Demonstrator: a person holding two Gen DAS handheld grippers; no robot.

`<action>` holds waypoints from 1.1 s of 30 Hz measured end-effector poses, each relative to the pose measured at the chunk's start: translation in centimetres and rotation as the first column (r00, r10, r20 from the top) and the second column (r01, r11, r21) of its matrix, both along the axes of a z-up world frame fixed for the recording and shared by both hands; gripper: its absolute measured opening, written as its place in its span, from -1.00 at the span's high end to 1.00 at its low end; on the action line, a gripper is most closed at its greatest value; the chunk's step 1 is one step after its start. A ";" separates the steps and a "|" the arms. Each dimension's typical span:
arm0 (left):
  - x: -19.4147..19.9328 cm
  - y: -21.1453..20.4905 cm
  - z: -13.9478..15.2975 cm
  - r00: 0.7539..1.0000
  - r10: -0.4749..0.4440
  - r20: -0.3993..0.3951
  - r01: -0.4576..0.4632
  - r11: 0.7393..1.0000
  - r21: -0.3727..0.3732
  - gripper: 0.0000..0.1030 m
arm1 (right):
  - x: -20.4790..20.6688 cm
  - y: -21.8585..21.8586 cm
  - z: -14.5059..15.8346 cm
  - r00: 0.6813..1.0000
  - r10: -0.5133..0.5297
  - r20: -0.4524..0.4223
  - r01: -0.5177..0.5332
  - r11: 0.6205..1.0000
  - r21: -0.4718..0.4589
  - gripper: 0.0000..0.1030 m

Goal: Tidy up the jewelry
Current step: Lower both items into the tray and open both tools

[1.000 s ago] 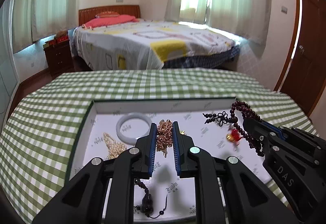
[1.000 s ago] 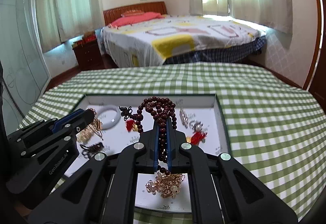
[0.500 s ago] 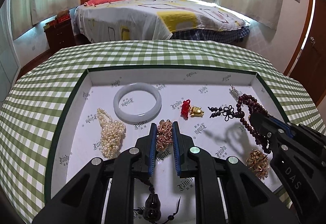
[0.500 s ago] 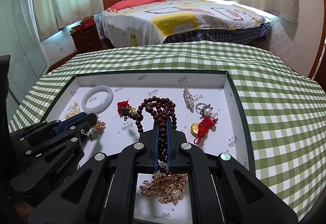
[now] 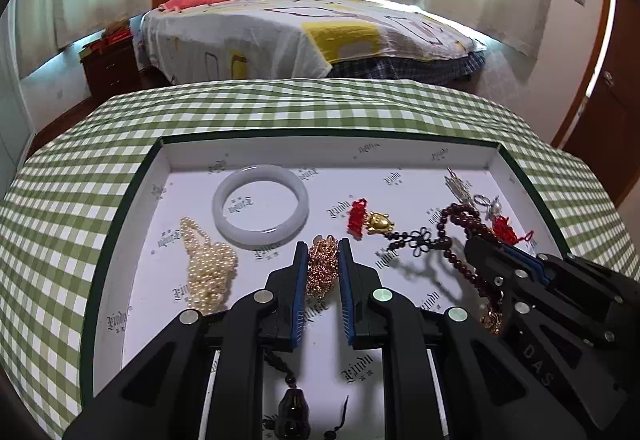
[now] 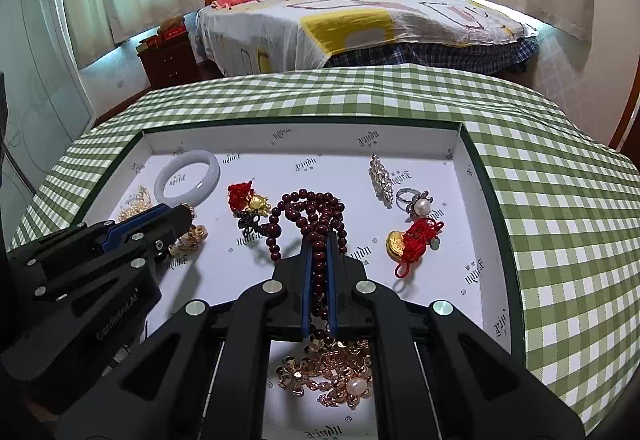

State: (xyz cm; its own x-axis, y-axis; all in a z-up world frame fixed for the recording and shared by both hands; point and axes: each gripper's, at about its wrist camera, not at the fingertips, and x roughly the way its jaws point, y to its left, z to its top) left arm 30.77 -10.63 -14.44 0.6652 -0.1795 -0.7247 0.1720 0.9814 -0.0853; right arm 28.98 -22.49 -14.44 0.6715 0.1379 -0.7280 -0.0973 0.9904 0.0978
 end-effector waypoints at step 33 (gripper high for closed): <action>-0.5 0.4 -0.1 1.000 0.016 0.006 -0.016 1.000 0.010 -0.19 | -0.7 -1.1 1.2 0.998 -0.040 0.038 0.039 0.999 0.008 0.15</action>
